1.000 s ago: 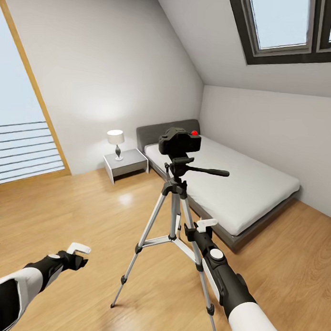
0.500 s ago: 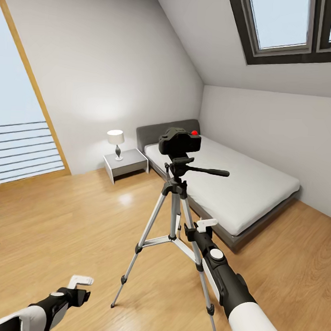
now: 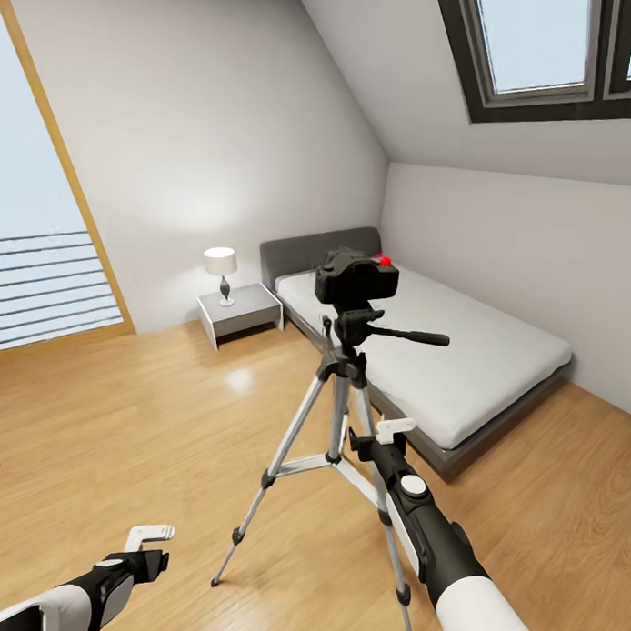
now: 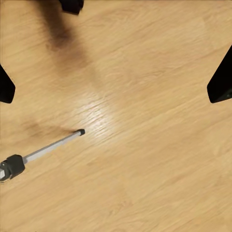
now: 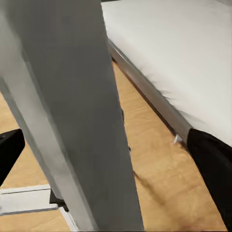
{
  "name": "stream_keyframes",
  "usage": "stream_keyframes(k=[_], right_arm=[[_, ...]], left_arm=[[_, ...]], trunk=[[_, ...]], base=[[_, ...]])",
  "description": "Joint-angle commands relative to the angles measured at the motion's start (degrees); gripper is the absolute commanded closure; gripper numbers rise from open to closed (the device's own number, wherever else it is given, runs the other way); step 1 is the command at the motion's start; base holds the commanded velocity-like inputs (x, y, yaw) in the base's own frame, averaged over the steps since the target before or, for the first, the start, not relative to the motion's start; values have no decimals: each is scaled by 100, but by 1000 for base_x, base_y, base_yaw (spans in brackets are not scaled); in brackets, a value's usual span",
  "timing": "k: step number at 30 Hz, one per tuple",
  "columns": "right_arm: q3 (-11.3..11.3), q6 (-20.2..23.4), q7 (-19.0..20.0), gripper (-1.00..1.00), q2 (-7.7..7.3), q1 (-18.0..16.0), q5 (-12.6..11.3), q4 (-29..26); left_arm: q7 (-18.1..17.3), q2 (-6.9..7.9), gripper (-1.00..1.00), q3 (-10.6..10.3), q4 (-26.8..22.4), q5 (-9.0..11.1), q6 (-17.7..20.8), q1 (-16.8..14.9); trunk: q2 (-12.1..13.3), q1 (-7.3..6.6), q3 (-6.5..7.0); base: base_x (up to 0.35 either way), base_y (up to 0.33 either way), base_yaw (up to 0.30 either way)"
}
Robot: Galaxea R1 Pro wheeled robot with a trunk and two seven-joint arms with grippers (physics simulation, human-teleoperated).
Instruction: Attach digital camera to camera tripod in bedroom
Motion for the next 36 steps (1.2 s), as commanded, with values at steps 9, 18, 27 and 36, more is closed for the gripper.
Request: stream_keyframes(k=[9, 18, 27, 36], right_arm=[[-5, 6, -1, -100, 4, -1, 60, -14], [-5, 7, -9, -100, -5, 1, 60, -39], [-5, 7, -17, -100, -7, -2, 60, -47], [-5, 10, -19, -100, -6, -1, 61, -34]], left_arm=[[4, -8, -100, -36, 4, 35, -10, -3], [4, -10, -100, -36, 4, 35, -18, -2], [4, -64, -100, -36, 4, 35, -19, -1], [4, -101, -100, -36, 4, 35, -19, 1]], trunk=[[-11, 3, -11], [-11, 3, -11], [-11, 3, -11], [-11, 3, -11]], base=[[0, 0, 0], [-131, 0, 0], [-336, 0, 0], [-345, 0, 0]])
